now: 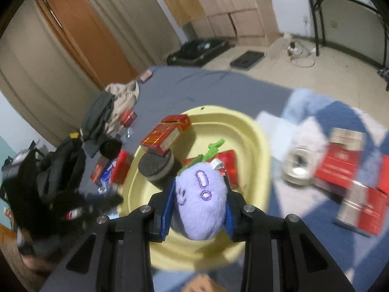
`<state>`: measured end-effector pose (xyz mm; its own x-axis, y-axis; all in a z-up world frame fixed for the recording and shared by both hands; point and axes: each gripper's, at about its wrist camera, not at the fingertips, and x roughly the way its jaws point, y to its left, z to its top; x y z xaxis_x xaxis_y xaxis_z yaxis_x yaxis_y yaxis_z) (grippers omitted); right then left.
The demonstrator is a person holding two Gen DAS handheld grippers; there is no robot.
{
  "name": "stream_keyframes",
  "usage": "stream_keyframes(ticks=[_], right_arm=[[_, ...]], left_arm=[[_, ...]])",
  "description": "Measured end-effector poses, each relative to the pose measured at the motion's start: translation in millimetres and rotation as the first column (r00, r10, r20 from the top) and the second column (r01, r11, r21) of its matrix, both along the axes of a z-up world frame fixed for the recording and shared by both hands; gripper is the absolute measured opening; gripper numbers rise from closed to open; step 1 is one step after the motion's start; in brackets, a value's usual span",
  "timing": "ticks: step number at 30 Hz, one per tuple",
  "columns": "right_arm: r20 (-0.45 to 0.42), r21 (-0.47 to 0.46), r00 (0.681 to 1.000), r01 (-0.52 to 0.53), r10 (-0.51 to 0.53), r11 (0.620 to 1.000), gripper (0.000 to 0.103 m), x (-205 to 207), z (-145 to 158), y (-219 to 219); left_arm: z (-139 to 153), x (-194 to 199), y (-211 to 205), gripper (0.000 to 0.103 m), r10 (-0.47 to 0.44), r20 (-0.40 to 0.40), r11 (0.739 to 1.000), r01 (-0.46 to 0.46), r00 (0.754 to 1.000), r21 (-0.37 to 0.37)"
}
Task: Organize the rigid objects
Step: 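Carry the plush toy and lighter into the yellow tray and open both grippers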
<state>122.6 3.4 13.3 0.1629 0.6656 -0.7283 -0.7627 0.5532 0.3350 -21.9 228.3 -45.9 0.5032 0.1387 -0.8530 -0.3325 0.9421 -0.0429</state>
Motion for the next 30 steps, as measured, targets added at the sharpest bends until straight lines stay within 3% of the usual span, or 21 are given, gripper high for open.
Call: stream_keyframes(ticks=[2, 8, 14, 18, 21, 22, 23, 24, 25, 26, 28, 30], right_arm=[[-0.028, -0.034, 1.0, 0.005, -0.006, 0.999, 0.034, 9.0, -12.0, 24.1], [-0.018, -0.116, 1.0, 0.011, -0.013, 0.993, 0.034, 24.1, -35.3, 72.5], [-0.019, -0.125, 0.999, 0.042, -0.044, 0.991, 0.034, 31.1, -49.3, 84.5], [-0.013, -0.11, 0.998, 0.059, -0.061, 0.992, 0.04, 28.2, -55.8, 81.9], [-0.034, -0.069, 0.996, 0.084, -0.086, 0.994, 0.059, 26.5, -53.8, 69.5], [-0.035, -0.051, 0.995, 0.093, -0.094, 0.994, 0.065, 24.4, -50.5, 63.5], [-0.037, -0.033, 0.995, 0.096, -0.097, 0.995, 0.067, 22.1, -46.7, 57.5], [-0.035, -0.014, 0.994, 0.101, -0.101, 0.995, 0.071, 19.6, -41.9, 50.6], [-0.025, 0.01, 0.993, 0.119, -0.118, 0.993, 0.081, 16.3, -33.7, 38.9], [-0.015, 0.029, 0.991, 0.131, -0.131, 0.991, 0.091, 13.3, -28.3, 28.5], [0.01, 0.082, 0.987, 0.159, -0.161, 0.984, 0.099, 7.5, -11.6, -0.2], [0.035, 0.117, 0.978, 0.198, -0.203, 0.973, 0.099, 2.2, 3.9, -38.3]], left_arm=[[-16.4, 3.8, -2.1, 0.011, -0.025, -0.043, 1.0, 0.025, 0.999, -0.006], [-31.0, 13.0, 5.7, 0.011, -0.029, -0.049, 0.998, 0.026, 0.998, -0.054], [-45.6, 15.9, 9.0, 0.011, -0.015, -0.08, 0.997, 0.009, 0.997, -0.081], [-47.1, 14.8, 7.7, 0.011, 0.001, -0.072, 0.996, -0.008, 0.997, -0.088], [-40.4, 14.2, 4.1, 0.014, 0.002, -0.071, 0.997, -0.007, 0.997, -0.079], [-36.1, 12.7, 2.1, 0.028, -0.003, -0.068, 0.997, -0.002, 0.998, -0.072], [-30.9, 10.0, 1.3, 0.054, 0.0, -0.058, 0.998, -0.004, 0.998, -0.067], [-25.1, 6.7, 1.0, 0.07, 0.015, -0.043, 0.998, -0.018, 0.999, -0.062], [-16.7, 2.3, 1.2, 0.093, 0.038, -0.016, 0.998, -0.039, 0.999, -0.058], [-6.7, -2.1, 0.3, 0.101, 0.052, 0.028, 0.997, -0.05, 0.998, -0.055], [10.3, -5.7, -5.2, 0.103, 0.047, 0.085, 0.998, -0.044, 0.995, -0.035], [21.6, -4.5, -12.4, 0.103, 0.042, 0.111, 0.998, -0.036, 0.993, -0.052]])
